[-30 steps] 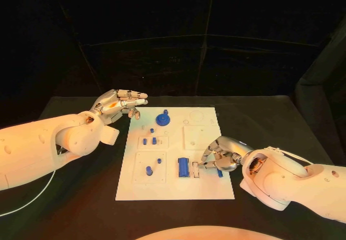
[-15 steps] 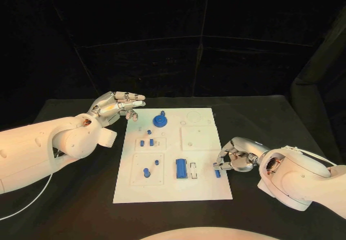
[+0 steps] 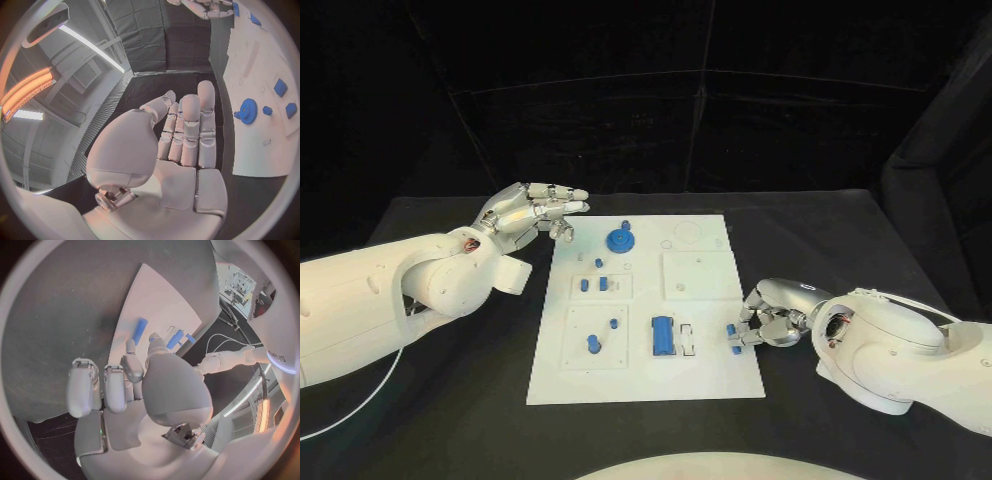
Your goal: Assemble the parts on the task board
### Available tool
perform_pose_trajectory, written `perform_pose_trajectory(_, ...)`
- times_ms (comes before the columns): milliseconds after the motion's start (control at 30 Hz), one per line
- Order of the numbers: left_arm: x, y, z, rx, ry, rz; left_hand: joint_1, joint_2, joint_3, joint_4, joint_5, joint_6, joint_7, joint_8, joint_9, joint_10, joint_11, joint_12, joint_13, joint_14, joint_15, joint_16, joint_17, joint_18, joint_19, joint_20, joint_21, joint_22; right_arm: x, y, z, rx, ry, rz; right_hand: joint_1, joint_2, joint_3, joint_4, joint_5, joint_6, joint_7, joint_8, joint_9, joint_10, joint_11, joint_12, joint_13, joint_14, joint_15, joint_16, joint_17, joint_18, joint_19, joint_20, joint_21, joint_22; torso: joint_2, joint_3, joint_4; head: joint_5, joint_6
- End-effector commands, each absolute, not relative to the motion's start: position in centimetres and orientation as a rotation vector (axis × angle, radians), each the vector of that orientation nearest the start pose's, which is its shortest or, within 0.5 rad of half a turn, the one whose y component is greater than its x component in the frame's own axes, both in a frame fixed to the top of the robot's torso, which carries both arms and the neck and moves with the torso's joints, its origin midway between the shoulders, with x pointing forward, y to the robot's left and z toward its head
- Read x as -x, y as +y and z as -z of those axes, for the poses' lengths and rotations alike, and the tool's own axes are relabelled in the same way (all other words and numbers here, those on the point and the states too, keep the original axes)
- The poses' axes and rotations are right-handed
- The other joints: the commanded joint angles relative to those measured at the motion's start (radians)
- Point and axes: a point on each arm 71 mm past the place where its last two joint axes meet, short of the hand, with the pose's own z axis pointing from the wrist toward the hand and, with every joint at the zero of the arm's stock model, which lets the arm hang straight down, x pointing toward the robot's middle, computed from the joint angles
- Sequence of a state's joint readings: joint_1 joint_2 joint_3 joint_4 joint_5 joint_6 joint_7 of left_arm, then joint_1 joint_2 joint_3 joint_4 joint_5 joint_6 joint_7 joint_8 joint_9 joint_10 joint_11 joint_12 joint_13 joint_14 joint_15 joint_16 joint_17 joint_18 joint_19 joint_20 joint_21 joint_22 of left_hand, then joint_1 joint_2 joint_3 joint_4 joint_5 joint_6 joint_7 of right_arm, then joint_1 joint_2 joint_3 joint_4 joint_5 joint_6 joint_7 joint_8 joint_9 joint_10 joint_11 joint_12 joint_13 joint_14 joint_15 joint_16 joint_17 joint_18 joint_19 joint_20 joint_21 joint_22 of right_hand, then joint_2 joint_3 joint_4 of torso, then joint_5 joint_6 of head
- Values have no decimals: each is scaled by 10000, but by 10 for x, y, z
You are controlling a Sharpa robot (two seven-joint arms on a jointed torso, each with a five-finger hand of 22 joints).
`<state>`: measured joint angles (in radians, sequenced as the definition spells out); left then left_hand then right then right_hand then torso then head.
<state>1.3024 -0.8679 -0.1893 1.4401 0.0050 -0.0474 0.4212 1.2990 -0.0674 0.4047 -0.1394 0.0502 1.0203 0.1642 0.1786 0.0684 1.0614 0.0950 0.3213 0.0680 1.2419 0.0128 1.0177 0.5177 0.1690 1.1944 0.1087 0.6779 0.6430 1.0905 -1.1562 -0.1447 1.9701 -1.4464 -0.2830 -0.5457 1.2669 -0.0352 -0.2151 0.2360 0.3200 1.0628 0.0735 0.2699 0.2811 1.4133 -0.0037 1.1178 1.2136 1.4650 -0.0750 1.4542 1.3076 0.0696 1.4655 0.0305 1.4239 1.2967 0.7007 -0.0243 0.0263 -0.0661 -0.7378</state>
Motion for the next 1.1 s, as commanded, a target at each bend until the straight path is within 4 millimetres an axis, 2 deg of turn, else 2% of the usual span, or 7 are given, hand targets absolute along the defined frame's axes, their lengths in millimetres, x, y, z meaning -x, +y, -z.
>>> perform_pose_trajectory(33,-497,235,182,10114,15487,16721,-65,67,-34,2,-5,24,17,-47,-16,-31,10,36,-3,-67,-25,-51,-8,139,-55,11,-53,-10,-360,-237,237,-342,20418,-3362,-100,-19,-27,39,-39,68,-23,67,9,4,-37,-15,1,635,0,-15,310,-124,24,41,21,-13,-7,-9,1,4,1)
perform_pose_trajectory(233,-497,235,182,10114,15495,16729,-65,67,-34,2,-5,24,17,-47,-16,-31,10,36,-3,-67,-25,-51,-8,139,-55,11,-53,-10,-364,-231,240,21,20385,-3221,159,18,0,-35,12,63,-38,88,79,-11,-57,-49,-3,633,-22,-26,304,-125,22,16,16,-13,5,-3,3,15,1)
perform_pose_trajectory(367,-497,235,182,10116,15498,16730,-65,67,-34,2,-5,24,17,-47,-16,-31,10,36,-3,-67,-25,-51,-8,139,-55,11,-53,-10,-366,-227,242,393,20350,-3010,702,89,91,-336,8,34,-33,96,167,-26,-63,-86,1,633,-32,-35,305,-123,15,0,2,-26,-6,-7,4,19,-12)
perform_pose_trajectory(900,-496,237,183,10134,15524,16733,-67,77,-46,2,-6,27,17,-47,-14,-32,10,39,-2,-65,-24,-42,-8,139,-51,12,-62,-16,-369,-209,249,2191,20237,-2224,1510,239,391,-930,-1012,31,-35,80,332,-59,-74,-201,-14,628,-40,-67,293,-128,16,-4,-6,-5,-2,-12,11,26,-31)
perform_pose_trajectory(1000,-496,237,183,10141,15522,16720,-66,78,-46,2,-6,27,17,-47,-14,-32,10,39,-1,-65,-24,-42,-10,139,-50,12,-62,-16,-368,-208,249,2268,20209,-2175,1573,289,472,-971,-887,33,-39,67,341,-67,-80,-222,-21,628,-45,-71,293,-129,19,-8,-4,2,-4,-13,2,47,-27)
perform_pose_trajectory(1067,-496,237,183,10144,15523,16718,-66,78,-46,2,-6,27,17,-47,-14,-32,10,39,-1,-65,-24,-42,-10,139,-50,12,-62,-16,-368,-207,248,2244,20162,-2189,1617,336,570,-999,-569,38,-45,40,348,-82,-89,-262,-38,627,-51,-77,291,-127,18,-15,-9,-1,-8,-11,-8,48,-28)
perform_pose_trajectory(1100,-496,237,183,10145,15525,16717,-66,78,-46,2,-6,27,17,-47,-14,-32,10,39,-1,-65,-24,-42,-10,139,-50,12,-62,-16,-367,-207,247,2189,20132,-2220,1579,358,634,-972,-231,48,-51,13,351,-82,-98,-278,-41,629,-55,-76,299,-129,23,-20,-6,7,-8,-10,-10,51,-33)
